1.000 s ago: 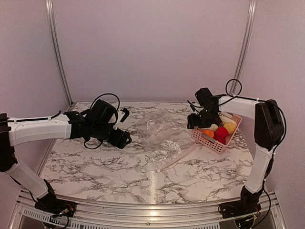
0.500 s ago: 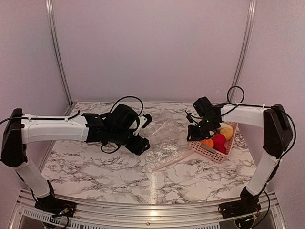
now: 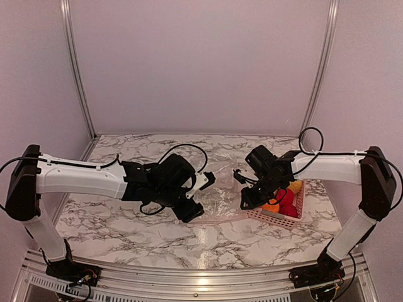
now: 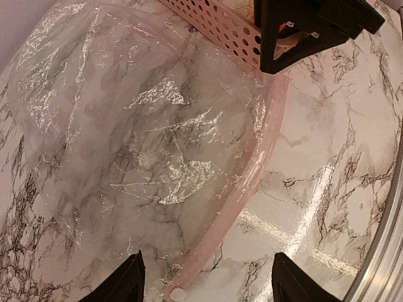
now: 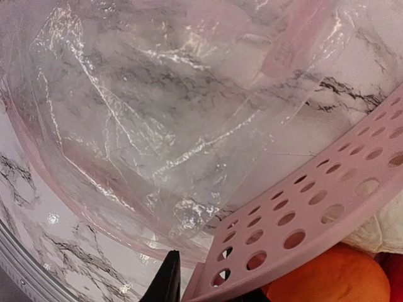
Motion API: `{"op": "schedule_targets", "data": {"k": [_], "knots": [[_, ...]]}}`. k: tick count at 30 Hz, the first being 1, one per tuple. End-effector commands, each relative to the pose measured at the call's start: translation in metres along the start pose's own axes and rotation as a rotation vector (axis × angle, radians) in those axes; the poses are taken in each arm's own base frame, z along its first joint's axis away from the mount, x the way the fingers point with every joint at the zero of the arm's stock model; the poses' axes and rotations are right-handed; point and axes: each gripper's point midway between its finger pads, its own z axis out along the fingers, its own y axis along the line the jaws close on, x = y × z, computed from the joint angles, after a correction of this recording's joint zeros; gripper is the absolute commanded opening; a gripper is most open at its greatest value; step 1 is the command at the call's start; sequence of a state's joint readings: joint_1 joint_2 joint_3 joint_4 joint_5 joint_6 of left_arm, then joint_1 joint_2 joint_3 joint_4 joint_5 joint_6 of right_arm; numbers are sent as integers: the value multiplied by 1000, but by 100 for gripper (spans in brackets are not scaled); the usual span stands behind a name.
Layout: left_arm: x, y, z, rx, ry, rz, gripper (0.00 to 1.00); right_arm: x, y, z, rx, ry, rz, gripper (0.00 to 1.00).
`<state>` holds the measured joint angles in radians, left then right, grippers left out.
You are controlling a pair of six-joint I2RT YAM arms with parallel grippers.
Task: Place the food in the zip-top bag and seal the zipper
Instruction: Move the bin to the center of the board, then pick up the zipper food storage bag at the center of the board.
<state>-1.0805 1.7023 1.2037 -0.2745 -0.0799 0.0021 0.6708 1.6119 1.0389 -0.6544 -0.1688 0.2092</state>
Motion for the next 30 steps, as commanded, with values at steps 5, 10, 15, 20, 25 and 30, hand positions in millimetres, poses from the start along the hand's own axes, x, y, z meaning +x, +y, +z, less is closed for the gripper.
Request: {"op": "schedule_targets", "data": {"k": [5, 10, 15, 20, 25, 30], "knots": [[20, -13, 32, -205, 46, 335, 68, 3, 18, -3, -73, -15, -12, 26], [3, -5, 40, -323, -32, 365, 68, -1, 22, -14, -83, -35, 1, 37], [3, -12, 60, -316, -35, 431, 68, -4, 21, -22, -75, -37, -1, 43], [3, -26, 74, -273, -46, 476, 68, -10, 13, -35, -68, -48, 20, 45], [-1, -33, 85, -293, -66, 493, 68, -10, -5, -45, -70, -62, 77, 45], [-12, -25, 91, -389, -101, 476, 62, -10, -12, -53, -76, -68, 112, 45]]}}
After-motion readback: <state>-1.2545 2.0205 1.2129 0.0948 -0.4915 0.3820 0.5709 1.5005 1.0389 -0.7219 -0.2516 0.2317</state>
